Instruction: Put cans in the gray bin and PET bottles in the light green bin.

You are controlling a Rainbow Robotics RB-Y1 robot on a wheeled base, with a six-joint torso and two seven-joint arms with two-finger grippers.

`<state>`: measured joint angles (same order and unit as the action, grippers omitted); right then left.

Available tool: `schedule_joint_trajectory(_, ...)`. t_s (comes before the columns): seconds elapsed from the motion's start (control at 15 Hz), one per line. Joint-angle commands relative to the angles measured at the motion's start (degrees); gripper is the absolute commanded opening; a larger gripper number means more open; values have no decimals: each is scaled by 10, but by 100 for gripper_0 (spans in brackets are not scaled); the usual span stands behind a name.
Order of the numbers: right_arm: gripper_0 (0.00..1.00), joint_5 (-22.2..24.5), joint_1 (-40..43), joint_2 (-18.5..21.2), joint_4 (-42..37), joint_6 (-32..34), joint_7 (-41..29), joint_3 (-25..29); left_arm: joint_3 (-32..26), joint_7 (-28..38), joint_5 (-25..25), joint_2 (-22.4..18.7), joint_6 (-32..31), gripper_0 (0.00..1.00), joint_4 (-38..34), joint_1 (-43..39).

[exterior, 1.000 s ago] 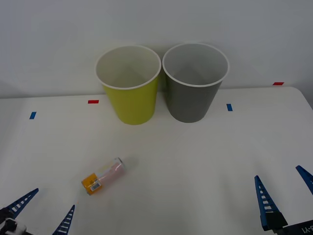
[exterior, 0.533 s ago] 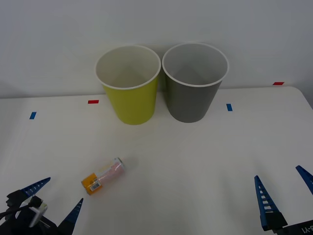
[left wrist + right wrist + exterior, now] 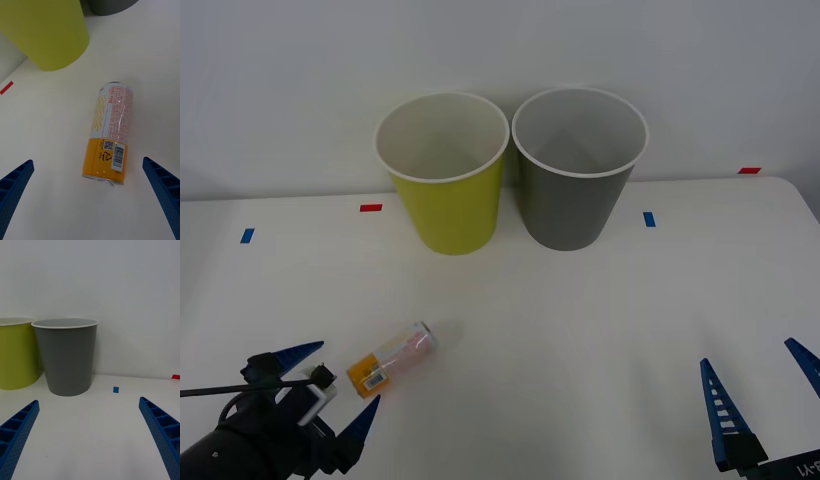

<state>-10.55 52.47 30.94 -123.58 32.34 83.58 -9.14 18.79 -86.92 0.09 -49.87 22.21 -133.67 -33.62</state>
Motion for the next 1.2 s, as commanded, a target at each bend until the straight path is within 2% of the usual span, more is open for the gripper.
schedule_joint_trajectory(0.07,92,0,0,0,0,0,0,0,27,-2,-4,-27,127,100,-55,47)
schedule_joint_trajectory(0.13,92,0,0,0,0,0,0,0,36,-2,10,-37,160,100,-62,69)
schedule_joint_trajectory(0.27,92,0,0,0,0,0,0,0,47,-1,40,-55,187,100,-61,102)
schedule_joint_trajectory(0.53,92,0,0,0,0,0,0,0,54,-4,124,-88,205,100,-61,137)
schedule_joint_trajectory(0.87,92,0,0,0,0,0,0,0,121,-4,137,-90,327,100,-61,261)
schedule_joint_trajectory(1.0,92,0,0,0,0,0,0,0,122,-4,183,-90,355,100,-61,287)
schedule_joint_trajectory(1.2,92,0,0,0,0,0,0,0,123,-8,212,-78,389,100,-60,315)
